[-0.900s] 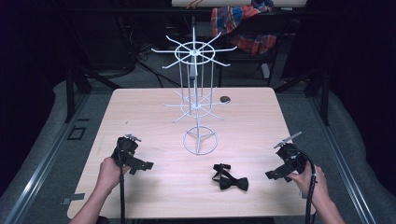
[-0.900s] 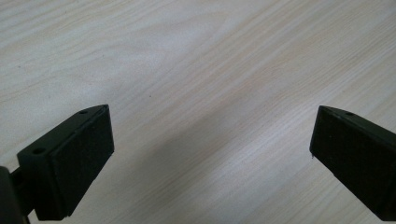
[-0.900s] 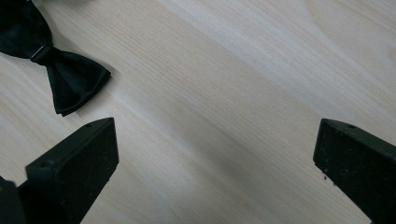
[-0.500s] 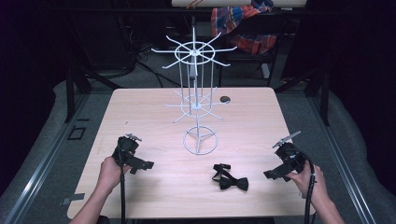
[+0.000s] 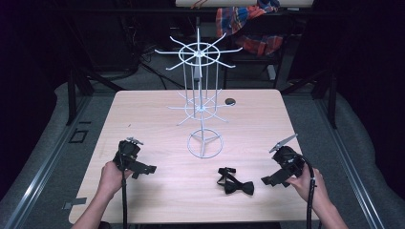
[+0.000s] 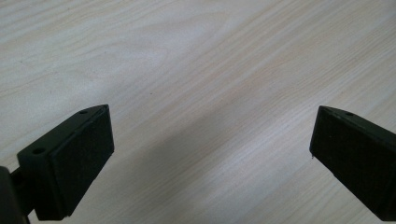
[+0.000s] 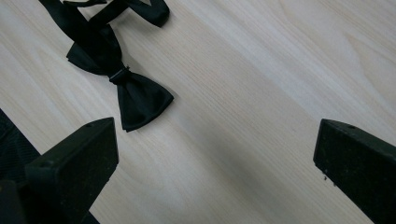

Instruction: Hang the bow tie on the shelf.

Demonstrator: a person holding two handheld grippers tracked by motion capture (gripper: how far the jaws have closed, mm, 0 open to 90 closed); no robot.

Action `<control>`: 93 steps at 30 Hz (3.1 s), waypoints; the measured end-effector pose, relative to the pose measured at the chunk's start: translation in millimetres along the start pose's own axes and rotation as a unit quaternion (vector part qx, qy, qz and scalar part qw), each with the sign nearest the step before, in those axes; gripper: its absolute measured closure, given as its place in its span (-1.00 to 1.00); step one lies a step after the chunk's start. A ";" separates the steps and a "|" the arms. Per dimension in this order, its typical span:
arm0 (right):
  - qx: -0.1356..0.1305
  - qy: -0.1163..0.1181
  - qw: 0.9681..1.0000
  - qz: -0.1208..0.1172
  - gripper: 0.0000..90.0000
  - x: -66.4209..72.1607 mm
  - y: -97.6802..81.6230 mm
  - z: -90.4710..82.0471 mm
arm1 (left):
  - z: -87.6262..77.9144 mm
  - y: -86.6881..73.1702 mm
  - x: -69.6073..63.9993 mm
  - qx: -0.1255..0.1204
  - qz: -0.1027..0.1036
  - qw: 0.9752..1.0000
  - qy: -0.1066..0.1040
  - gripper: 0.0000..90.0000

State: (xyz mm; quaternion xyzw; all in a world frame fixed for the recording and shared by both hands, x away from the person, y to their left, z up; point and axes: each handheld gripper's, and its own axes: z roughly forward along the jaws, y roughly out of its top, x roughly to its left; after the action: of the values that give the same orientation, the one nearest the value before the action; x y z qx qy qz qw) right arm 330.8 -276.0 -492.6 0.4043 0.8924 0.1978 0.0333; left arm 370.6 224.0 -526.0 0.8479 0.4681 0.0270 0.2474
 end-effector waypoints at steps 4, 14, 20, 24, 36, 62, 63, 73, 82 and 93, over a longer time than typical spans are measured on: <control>-0.001 0.007 1.000 -0.008 -1.00 6.6 6.1 -0.7 | 1.4 -0.4 0.2 0.004 0.000 1.000 -0.002 -1.00; -0.004 0.015 0.999 -0.031 -1.00 21.6 22.8 1.9 | 2.8 1.1 -0.2 0.006 0.005 1.000 -0.004 -1.00; -0.004 0.021 0.999 -0.045 -1.00 33.0 35.6 3.5 | 1.7 -0.7 0.9 0.006 -0.002 1.000 -0.003 -1.00; -0.006 0.027 0.998 -0.055 -1.00 40.8 43.3 6.8 | 1.7 -0.3 -0.5 0.006 0.000 1.000 -0.005 -1.00; 0.016 0.031 0.996 -0.082 -0.92 64.1 60.6 25.1 | 3.2 -0.2 0.9 0.007 0.001 1.000 -0.008 -1.00; -0.006 0.034 0.991 -0.126 0.79 91.2 69.6 37.6 | 3.7 0.4 -1.1 0.009 0.004 1.000 -0.009 -1.00; -0.007 0.036 0.991 -0.126 0.85 91.1 69.4 36.9 | 4.0 0.2 -1.0 0.010 0.004 1.000 -0.009 -1.00; -0.023 0.027 0.991 -0.132 0.97 89.7 66.5 20.8 | 5.5 1.6 -2.5 0.013 0.010 1.000 -0.012 -1.00; -0.042 0.027 0.991 -0.128 0.98 85.5 65.4 5.9 | 5.6 1.6 -2.1 0.013 0.009 1.000 -0.011 -1.00; -0.070 0.031 0.990 -0.114 0.99 78.7 64.8 -11.9 | 5.4 1.6 -2.3 0.013 0.010 1.000 -0.011 -1.00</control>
State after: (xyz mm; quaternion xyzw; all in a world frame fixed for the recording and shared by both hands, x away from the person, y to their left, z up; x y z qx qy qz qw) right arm 321.3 -183.6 -449.2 0.2902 0.9171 0.2676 0.0562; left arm 372.1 219.3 -529.6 0.8559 0.4575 0.0134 0.2409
